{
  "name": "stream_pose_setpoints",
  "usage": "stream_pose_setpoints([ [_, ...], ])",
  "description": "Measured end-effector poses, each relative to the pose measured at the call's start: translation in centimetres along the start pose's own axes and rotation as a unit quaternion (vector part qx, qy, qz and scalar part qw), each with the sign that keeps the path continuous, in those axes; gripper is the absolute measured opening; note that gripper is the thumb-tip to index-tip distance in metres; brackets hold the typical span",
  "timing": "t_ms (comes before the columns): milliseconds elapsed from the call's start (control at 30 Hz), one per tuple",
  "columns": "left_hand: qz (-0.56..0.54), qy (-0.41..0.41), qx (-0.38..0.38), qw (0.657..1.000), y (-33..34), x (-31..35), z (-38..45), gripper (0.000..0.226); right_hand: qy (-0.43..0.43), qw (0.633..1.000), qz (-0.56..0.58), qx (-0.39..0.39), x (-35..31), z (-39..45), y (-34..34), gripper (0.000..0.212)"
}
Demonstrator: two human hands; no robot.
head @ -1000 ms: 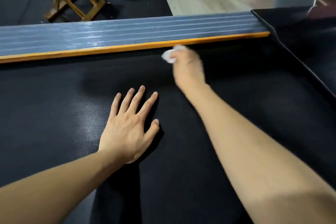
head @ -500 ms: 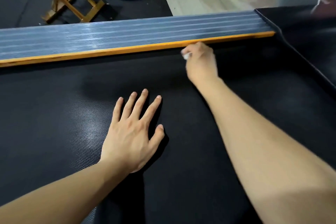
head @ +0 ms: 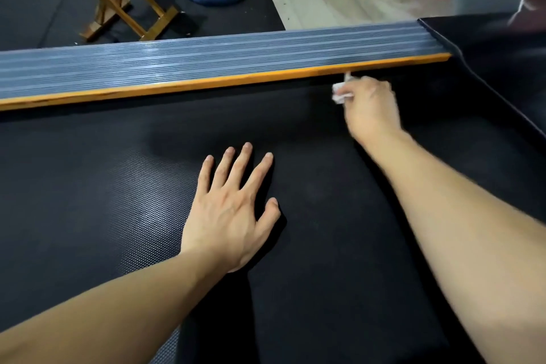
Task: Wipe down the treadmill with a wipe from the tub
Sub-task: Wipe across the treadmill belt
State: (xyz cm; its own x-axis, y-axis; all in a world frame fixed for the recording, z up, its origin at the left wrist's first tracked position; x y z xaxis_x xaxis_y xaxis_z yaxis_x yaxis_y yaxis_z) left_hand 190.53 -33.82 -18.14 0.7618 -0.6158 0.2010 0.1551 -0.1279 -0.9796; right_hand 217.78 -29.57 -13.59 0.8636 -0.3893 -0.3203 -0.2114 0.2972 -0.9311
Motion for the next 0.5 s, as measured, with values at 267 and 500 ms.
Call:
stream_pose_setpoints([
  [267,-0.008,-0.036,0.016,0.999,0.0,-0.1,0.1,0.091,-0.307,0.941,0.080,-0.115,-9.1,-4.8,3.5,0.050],
  [500,0.001,-0.047,0.002,0.999,0.1,-0.2,0.1,0.093,-0.014,1.000,-0.004,-0.010,1.8,-2.7,-0.4,0.029],
])
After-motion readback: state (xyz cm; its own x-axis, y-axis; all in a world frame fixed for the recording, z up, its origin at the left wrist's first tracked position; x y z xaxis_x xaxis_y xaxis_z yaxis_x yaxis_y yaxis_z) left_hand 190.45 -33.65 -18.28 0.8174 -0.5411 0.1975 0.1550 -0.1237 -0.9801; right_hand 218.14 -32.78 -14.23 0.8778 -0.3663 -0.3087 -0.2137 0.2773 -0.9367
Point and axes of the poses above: each hand's wrist, its own z-axis towards the middle knuckle, its own y-axis out of the palm, x = y × z, the point moved 3 cm from there along z, towards the middle knuckle, and after that the axes turned 3 degrees about -x, right-handed, at the moved point
